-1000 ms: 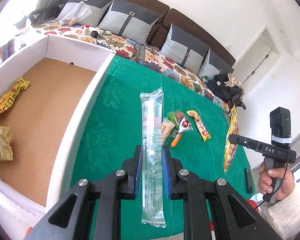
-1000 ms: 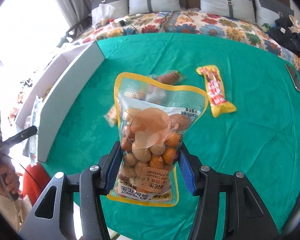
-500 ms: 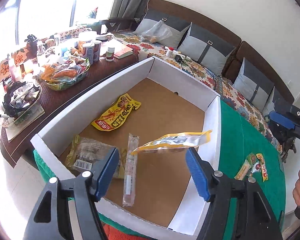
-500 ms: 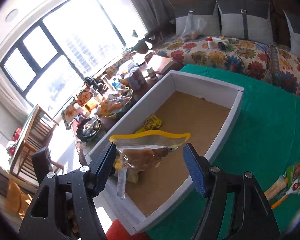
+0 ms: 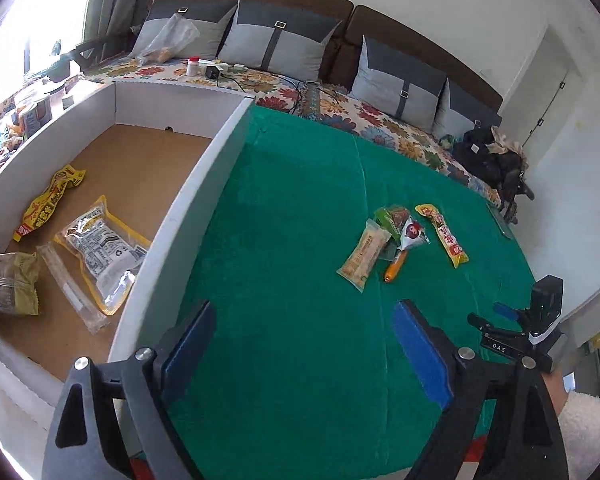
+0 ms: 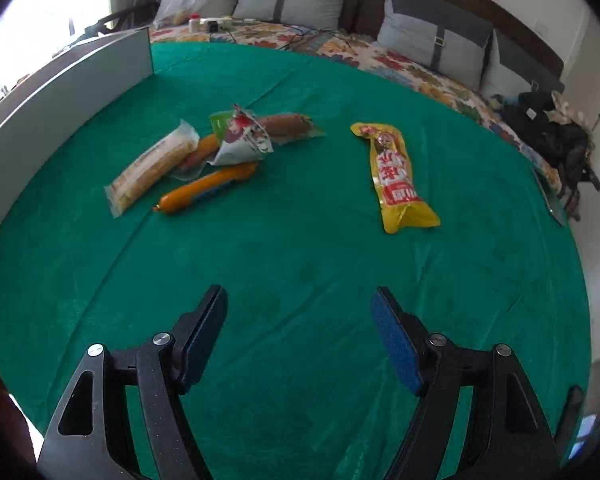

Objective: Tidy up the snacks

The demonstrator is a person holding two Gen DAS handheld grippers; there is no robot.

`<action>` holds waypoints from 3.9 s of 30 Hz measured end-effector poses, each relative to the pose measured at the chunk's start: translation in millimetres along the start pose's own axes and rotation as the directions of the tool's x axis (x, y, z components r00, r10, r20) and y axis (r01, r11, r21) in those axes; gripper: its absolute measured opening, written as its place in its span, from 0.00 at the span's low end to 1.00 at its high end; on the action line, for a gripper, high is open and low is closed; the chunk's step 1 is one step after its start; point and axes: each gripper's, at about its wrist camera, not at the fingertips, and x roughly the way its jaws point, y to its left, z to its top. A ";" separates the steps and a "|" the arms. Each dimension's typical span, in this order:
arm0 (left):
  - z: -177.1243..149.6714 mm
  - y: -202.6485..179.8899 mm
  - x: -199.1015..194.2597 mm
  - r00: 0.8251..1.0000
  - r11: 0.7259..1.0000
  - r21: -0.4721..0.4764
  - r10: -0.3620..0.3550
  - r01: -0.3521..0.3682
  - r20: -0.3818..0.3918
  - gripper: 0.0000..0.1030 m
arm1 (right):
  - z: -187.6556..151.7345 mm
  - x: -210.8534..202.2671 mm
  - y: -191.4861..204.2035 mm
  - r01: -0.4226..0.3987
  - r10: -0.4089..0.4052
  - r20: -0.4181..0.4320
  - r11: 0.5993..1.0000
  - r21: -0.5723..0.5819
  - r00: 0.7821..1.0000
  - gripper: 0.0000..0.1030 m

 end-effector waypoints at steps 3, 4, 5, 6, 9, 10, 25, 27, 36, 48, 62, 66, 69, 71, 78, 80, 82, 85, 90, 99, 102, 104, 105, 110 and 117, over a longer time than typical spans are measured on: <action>-15.0 -39.3 55.4 0.996 0.997 0.068 -0.015 0.020 -0.083 0.87 | -29.3 4.3 -46.2 0.054 -0.054 0.003 0.995 0.085 0.999 0.75; -20.3 -48.1 73.5 0.994 0.997 0.081 -0.004 0.013 -0.107 0.87 | -36.2 5.3 -57.6 0.062 -0.062 0.003 0.992 0.112 0.998 0.75; -24.6 -54.8 90.4 0.992 0.996 0.095 0.012 0.000 -0.127 0.86 | -40.0 7.7 -66.5 0.065 -0.066 0.001 0.989 0.136 0.998 0.75; -29.3 -60.5 106.3 0.989 0.994 0.112 0.033 -0.017 -0.144 0.86 | -42.7 7.2 -72.7 0.050 -0.053 0.016 0.986 0.161 0.998 0.75; -35.9 -71.1 141.2 0.983 0.988 0.145 0.082 -0.058 -0.164 0.86 | -47.6 8.7 -81.7 0.027 -0.038 0.048 0.974 0.224 0.998 0.79; -36.1 -73.0 148.9 0.983 0.987 0.150 0.089 -0.065 -0.163 0.86 | -49.5 9.2 -82.9 0.017 -0.033 0.062 0.970 0.241 0.998 0.81; -44.7 -85.1 177.0 0.984 0.943 0.299 0.169 -0.143 -0.063 1.00 | -55.6 9.7 -84.0 0.001 -0.018 0.059 0.961 0.277 0.998 0.86; -45.0 -85.2 177.3 0.984 0.944 0.299 0.169 -0.142 -0.063 1.00 | -55.6 9.8 -84.0 0.001 -0.018 0.059 0.961 0.277 0.998 0.86; -9.1 -79.3 183.7 0.983 0.960 0.278 0.077 -0.029 -0.166 0.99 | -55.8 9.5 -84.3 0.001 -0.018 0.059 0.961 0.277 0.998 0.86; 40.5 -94.4 223.7 0.975 0.961 0.276 0.075 -0.015 -0.208 0.23 | -55.8 9.5 -84.2 0.001 -0.017 0.059 0.961 0.277 0.998 0.86; -7.3 -24.8 170.9 0.968 0.965 0.154 0.229 -0.213 -0.098 0.70 | -55.5 9.6 -83.8 0.001 -0.018 0.058 0.961 0.277 0.998 0.86; -11.6 -24.9 179.4 0.961 0.945 0.190 0.275 -0.266 -0.023 0.85 | -57.6 8.7 -85.4 0.001 -0.018 0.059 0.961 0.276 0.998 0.86; -9.6 -17.2 182.2 0.960 0.950 0.152 0.279 -0.272 -0.026 0.94 | -57.6 8.7 -85.4 0.000 -0.017 0.059 0.961 0.277 0.998 0.86; -8.2 -16.3 185.6 0.962 0.952 0.156 0.272 -0.263 -0.038 1.00 | -57.7 8.6 -85.6 -0.002 -0.015 0.059 0.960 0.280 0.998 0.87; -7.4 -17.7 186.5 0.960 0.950 0.160 0.276 -0.267 -0.037 1.00 | -20.0 10.3 -92.5 -0.049 0.044 0.026 0.965 0.258 0.999 0.86; -7.4 -17.6 186.5 0.961 0.951 0.159 0.276 -0.267 -0.037 1.00 | 13.9 6.4 -88.8 -0.073 0.050 0.096 0.966 0.247 0.994 0.86; -7.5 -17.5 186.5 0.961 0.951 0.159 0.276 -0.267 -0.037 1.00 | 54.2 17.7 -74.9 -0.094 0.074 0.100 0.974 0.204 0.992 0.87; -7.5 -17.6 186.5 0.961 0.951 0.159 0.275 -0.266 -0.037 1.00 | 105.9 58.8 -47.9 -0.087 0.089 -0.006 0.989 0.120 0.996 0.86; -7.5 -17.5 186.4 0.961 0.951 0.159 0.275 -0.266 -0.037 1.00 | 134.1 114.8 -26.0 0.014 -0.003 -0.162 0.998 0.066 0.987 0.82; -6.6 -17.6 186.3 0.961 0.951 0.159 0.275 -0.266 -0.037 1.00 | 84.3 63.4 -38.1 -0.208 0.238 -0.119 0.953 0.222 0.964 0.39; -6.4 -17.4 186.4 0.961 0.951 0.159 0.275 -0.266 -0.037 1.00 | 35.8 37.6 -51.1 -0.414 0.481 -0.063 0.807 0.421 0.874 0.39; -6.5 -17.5 186.3 0.961 0.951 0.159 0.275 -0.266 -0.037 1.00 | -3.8 32.5 -67.1 -0.522 0.628 0.023 0.624 0.581 0.778 0.39; -6.5 -17.4 186.3 0.961 0.951 0.159 0.275 -0.266 -0.037 1.00 | -22.6 32.1 -76.5 -0.547 0.668 0.077 0.531 0.648 0.740 0.40; -6.7 -17.5 186.3 0.961 0.951 0.159 0.274 -0.265 -0.037 1.00 | -91.5 23.8 -132.8 -0.508 0.593 0.298 0.222 0.832 0.748 0.60; -6.7 -17.6 186.2 0.961 0.951 0.159 0.274 -0.265 -0.037 1.00 | -70.5 -17.6 -146.4 -0.344 0.342 0.145 0.644 0.683 0.928 0.67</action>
